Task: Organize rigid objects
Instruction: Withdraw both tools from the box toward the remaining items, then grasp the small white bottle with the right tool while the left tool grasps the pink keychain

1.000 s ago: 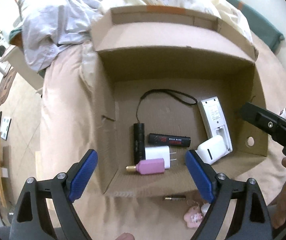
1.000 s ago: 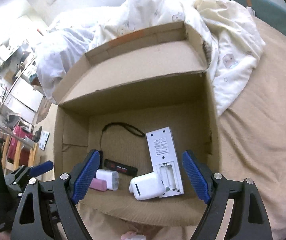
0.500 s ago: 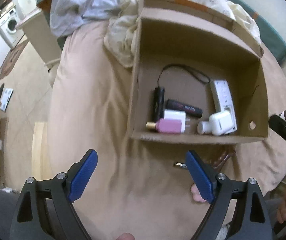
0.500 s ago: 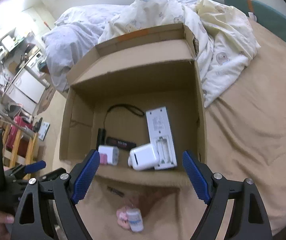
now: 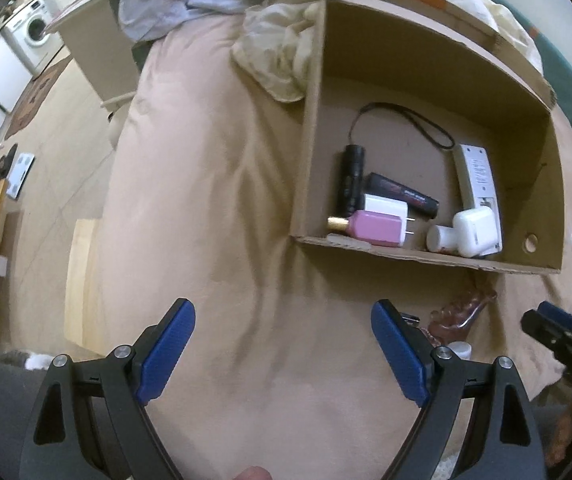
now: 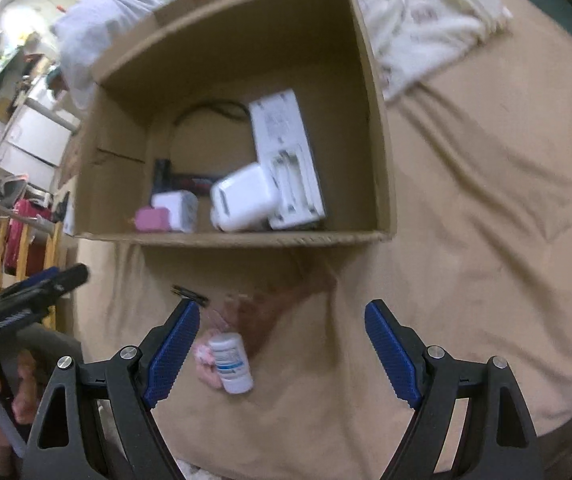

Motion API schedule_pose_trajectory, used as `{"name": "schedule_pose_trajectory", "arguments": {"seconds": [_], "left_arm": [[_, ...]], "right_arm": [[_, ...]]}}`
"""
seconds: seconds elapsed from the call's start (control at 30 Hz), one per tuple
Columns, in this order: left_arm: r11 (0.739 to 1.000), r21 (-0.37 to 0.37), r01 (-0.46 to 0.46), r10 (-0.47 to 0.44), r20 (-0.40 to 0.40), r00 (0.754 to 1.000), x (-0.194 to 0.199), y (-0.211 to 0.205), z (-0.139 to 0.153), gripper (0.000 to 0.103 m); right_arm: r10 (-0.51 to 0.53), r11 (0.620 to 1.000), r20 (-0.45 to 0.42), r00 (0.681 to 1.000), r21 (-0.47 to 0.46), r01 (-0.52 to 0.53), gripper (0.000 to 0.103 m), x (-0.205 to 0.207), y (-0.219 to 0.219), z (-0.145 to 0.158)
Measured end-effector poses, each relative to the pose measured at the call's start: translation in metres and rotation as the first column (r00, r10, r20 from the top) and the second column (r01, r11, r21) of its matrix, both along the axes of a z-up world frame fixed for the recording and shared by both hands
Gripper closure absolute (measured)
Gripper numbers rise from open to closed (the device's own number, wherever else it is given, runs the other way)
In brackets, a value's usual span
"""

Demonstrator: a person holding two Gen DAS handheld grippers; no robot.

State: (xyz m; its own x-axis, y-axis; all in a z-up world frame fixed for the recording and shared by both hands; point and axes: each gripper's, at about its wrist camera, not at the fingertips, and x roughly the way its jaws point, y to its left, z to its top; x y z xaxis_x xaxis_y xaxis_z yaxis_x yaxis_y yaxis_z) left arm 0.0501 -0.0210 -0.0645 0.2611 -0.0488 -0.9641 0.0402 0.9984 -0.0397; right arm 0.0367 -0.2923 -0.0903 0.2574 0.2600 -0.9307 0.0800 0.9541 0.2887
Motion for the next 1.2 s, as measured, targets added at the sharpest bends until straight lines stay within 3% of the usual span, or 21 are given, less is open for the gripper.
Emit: {"name": "schedule_pose_trajectory", "arguments": {"seconds": [0.2, 0.37, 0.43, 0.5, 0.67, 0.87, 1.03, 1.2], "left_arm": [[1.000, -0.018, 0.017, -0.017, -0.016, 1.000, -0.002, -0.004, -0.003, 0.014], [0.999, -0.018, 0.034, -0.035, -0.038, 0.999, -0.002, -0.010, -0.008, 0.014], [0.999, -0.025, 0.040, -0.041, -0.048, 0.998, -0.001, -0.013, -0.009, 0.014], [0.998, -0.026, 0.051, -0.052, -0.049, 0.997, -0.002, -0.018, -0.009, 0.014], [0.997, -0.014, 0.076, -0.076, -0.049, 0.996, -0.005, -0.024, -0.011, 0.014], [0.998, -0.010, 0.065, -0.065, -0.076, 0.995, -0.006, -0.024, -0.021, 0.014], [0.992, 0.052, 0.118, -0.112, -0.102, 0.989, -0.014, -0.038, -0.035, 0.015], [0.986, -0.008, 0.169, -0.168, -0.153, 0.974, -0.032, -0.076, -0.045, 0.015]], "right_arm": [[0.040, 0.999, -0.082, 0.996, -0.026, -0.042, 0.013, 0.011, 0.012, -0.022], [0.160, 0.984, -0.177, 0.971, 0.109, -0.142, 0.014, 0.009, 0.039, -0.043], [0.193, 0.979, -0.205, 0.960, 0.112, -0.172, 0.027, 0.005, 0.049, -0.050], [0.219, 0.974, -0.233, 0.948, 0.112, -0.197, 0.050, 0.001, 0.056, -0.058], [0.251, 0.968, -0.221, 0.942, 0.065, -0.243, 0.075, -0.004, 0.062, -0.055], [0.186, 0.981, -0.133, 0.974, 0.085, -0.175, 0.075, -0.002, 0.040, -0.028], [0.123, 0.990, -0.077, 0.989, 0.084, -0.116, 0.074, -0.003, 0.018, -0.012], [0.124, 0.990, -0.033, 0.992, 0.069, -0.122, 0.075, -0.003, 0.020, 0.000]]}}
